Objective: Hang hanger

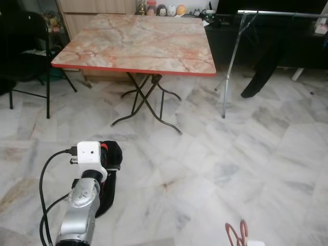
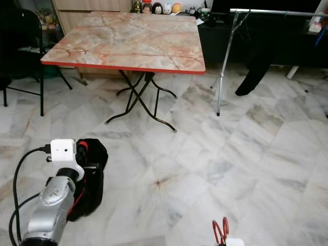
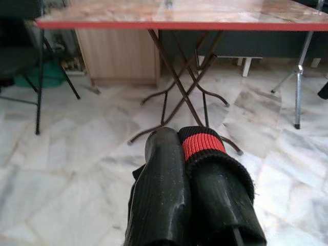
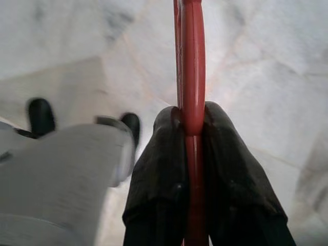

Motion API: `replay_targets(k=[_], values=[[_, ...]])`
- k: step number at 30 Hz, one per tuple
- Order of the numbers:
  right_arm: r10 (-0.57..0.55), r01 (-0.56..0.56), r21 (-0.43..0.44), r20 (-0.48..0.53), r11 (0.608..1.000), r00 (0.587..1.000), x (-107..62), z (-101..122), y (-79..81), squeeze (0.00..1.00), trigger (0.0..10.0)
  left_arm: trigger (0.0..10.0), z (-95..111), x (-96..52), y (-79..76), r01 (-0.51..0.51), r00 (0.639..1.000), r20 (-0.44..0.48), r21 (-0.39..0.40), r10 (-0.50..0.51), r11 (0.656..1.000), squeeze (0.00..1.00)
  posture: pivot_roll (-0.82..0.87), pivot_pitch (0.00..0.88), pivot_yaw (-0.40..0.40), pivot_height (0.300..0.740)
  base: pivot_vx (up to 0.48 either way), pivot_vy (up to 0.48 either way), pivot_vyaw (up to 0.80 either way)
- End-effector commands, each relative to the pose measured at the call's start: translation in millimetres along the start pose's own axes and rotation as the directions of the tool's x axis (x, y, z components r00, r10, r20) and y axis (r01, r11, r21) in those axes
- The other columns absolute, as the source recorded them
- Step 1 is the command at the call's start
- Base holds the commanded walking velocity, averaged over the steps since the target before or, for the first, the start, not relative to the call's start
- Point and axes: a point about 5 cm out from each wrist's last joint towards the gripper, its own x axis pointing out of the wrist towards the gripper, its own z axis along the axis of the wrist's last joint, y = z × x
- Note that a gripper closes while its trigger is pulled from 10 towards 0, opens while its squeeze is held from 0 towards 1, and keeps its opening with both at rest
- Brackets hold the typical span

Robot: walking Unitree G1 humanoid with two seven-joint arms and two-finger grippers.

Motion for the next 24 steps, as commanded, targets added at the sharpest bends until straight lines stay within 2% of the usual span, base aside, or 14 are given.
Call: replay_targets(k=[1,2,3,6,8,12,18,22,24], values=[[-0.006,0.006,0.003,0.005,1.0,1.0,0.1,0,1.4,0.0,10.0,10.0,13,1.1,-6.0,0.034,0.998,0.059,-0.01,-0.033,0.999,0.0,0.07,0.0,-0.038,0.74,0.0,0.0,0.0],[-0.001,0.001,0.007,0.012,1.0,1.0,1.8,4,9.3,0.0,10.0,10.0,18,-0.4,-4.9,0.038,0.996,0.079,-0.017,-0.037,0.999,0.0,0.08,0.0,-0.038,0.74,0.0,0.0,0.0],[-0.001,0.001,0.007,0.012,1.0,1.0,1.8,4,9.3,0.0,10.0,10.0,18,-0.4,-4.9,0.038,0.996,0.079,-0.017,-0.037,0.999,0.0,0.08,0.0,-0.038,0.74,0.0,0.0,0.0],[0.009,-0.009,0.009,0.022,1.0,1.0,4.1,10,22.3,0.0,10.0,10.0,25,-5.4,-3.2,0.031,0.993,0.117,-0.011,-0.029,0.999,0.0,0.08,0.0,-0.032,0.74,0.0,0.0,0.0],[0.006,-0.006,0.016,0.027,1.0,1.0,5.5,14,29.3,0.0,10.0,10.0,35,-15.0,2.7,-0.014,0.986,0.166,-0.03,0.019,0.999,0.0,0.08,0.0,-0.039,0.74,0.0,0.0,0.0],[0.009,-0.009,0.017,0.028,1.0,1.0,6.0,16,31.8,0.0,10.0,10.0,37,-20.5,6.4,-0.039,0.983,0.178,-0.042,0.046,0.998,0.0,0.1,0.0,-0.048,0.74,0.0,0.0,0.0],[0.014,-0.014,-0.008,0.018,1.0,1.0,6.4,17,31.2,0.0,10.0,10.0,37,-20.1,7.1,-0.065,0.982,0.176,-0.048,0.073,0.997,0.0,0.11,0.0,-0.052,0.74,0.0,0.0,0.0],[-0.005,0.005,0.031,0.032,1.0,0.999,7.9,25,25.5,0.0,10.0,10.0,38,-20.3,7.8,-0.083,0.98,0.176,-0.056,0.091,0.995,0.0,0.1,0.0,-0.046,0.74,0.0,0.0,0.0],[-0.002,0.002,0.009,0.037,1.0,0.999,9.0,31,24.3,0.0,10.0,10.0,38,-19.9,7.0,-0.076,0.98,0.179,-0.056,0.084,0.996,0.0,0.1,0.0,-0.048,0.74,0.0,0.0,0.0]])
